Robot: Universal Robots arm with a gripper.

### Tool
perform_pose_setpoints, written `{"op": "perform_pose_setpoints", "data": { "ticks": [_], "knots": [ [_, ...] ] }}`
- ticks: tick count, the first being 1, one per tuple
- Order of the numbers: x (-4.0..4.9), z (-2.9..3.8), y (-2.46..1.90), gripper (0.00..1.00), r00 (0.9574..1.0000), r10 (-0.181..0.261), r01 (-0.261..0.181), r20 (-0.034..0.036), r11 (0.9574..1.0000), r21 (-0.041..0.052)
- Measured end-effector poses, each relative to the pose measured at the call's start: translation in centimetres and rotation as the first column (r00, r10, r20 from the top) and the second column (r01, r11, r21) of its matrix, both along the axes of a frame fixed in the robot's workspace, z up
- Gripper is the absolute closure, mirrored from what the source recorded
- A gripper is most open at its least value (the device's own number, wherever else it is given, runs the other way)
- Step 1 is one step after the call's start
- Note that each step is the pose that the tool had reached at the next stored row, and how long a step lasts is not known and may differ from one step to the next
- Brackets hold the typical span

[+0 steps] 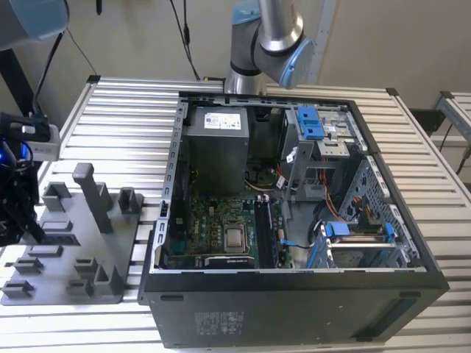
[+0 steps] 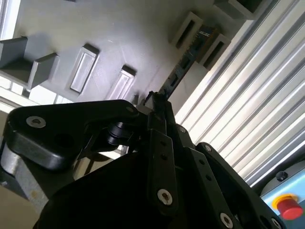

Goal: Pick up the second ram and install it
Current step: 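Pick up the second ram and move it above second insertion slot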

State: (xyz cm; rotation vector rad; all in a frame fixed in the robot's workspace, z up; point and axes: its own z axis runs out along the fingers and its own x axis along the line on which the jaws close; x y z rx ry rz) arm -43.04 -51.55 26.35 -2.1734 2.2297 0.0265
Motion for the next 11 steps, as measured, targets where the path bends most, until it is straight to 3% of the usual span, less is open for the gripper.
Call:
{"op": "perform_pose_setpoints", "data": {
  "ticks": [4, 11],
  "knots": [
    [-0.05, 0.65, 0.00, 0.86, 1.0000, -0.001, 0.001, 0.0006, 1.0000, 0.0000],
    [-0.16, 2.37, 0.00, 0.86, 1.0000, -0.001, 0.001, 0.0035, 1.0000, 0.0000]
  ]
}}
